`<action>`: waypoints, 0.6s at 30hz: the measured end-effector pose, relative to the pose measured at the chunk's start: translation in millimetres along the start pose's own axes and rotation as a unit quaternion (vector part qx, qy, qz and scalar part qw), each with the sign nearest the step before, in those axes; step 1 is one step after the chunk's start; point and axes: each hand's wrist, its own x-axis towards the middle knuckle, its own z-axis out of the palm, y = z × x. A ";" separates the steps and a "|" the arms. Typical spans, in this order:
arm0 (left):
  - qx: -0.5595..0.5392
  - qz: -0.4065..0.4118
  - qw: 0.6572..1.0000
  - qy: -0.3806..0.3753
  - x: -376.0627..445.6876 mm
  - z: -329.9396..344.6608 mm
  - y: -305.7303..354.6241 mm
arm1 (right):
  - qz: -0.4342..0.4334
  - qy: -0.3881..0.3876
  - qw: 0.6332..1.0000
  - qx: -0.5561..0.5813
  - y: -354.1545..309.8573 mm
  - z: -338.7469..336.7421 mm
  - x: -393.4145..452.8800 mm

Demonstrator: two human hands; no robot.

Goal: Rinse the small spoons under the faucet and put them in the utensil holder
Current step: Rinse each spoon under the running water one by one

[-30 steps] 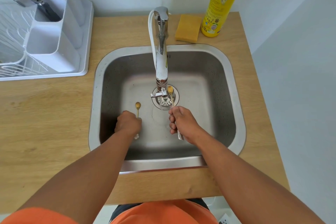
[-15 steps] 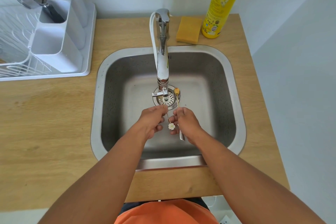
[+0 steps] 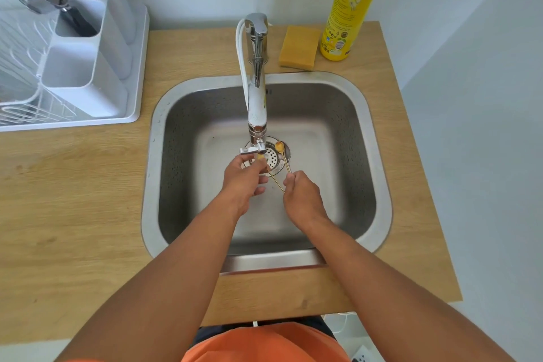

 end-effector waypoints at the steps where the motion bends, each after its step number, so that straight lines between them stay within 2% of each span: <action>1: 0.017 0.013 1.000 0.001 1.3 -0.4 0.9 | -0.002 0.001 1.000 -0.008 -0.1 -1.2 -1.0; 5: 0.032 0.061 0.997 0.021 -0.4 -1.5 -1.9 | -0.009 0.005 1.000 -0.010 -3.0 -3.7 -0.3; 10: 0.006 0.060 0.995 0.077 -6.9 -2.6 -9.0 | -0.013 0.008 1.000 -0.003 -6.1 -4.0 3.4; 15: -0.020 0.035 0.999 0.001 -12.7 -0.8 -6.7 | -0.001 0.038 0.999 -0.031 -1.8 -8.8 7.0; 18: -0.011 0.028 0.999 -0.013 -13.8 1.4 -1.8 | 0.001 0.052 0.997 -0.062 4.3 -15.2 10.0</action>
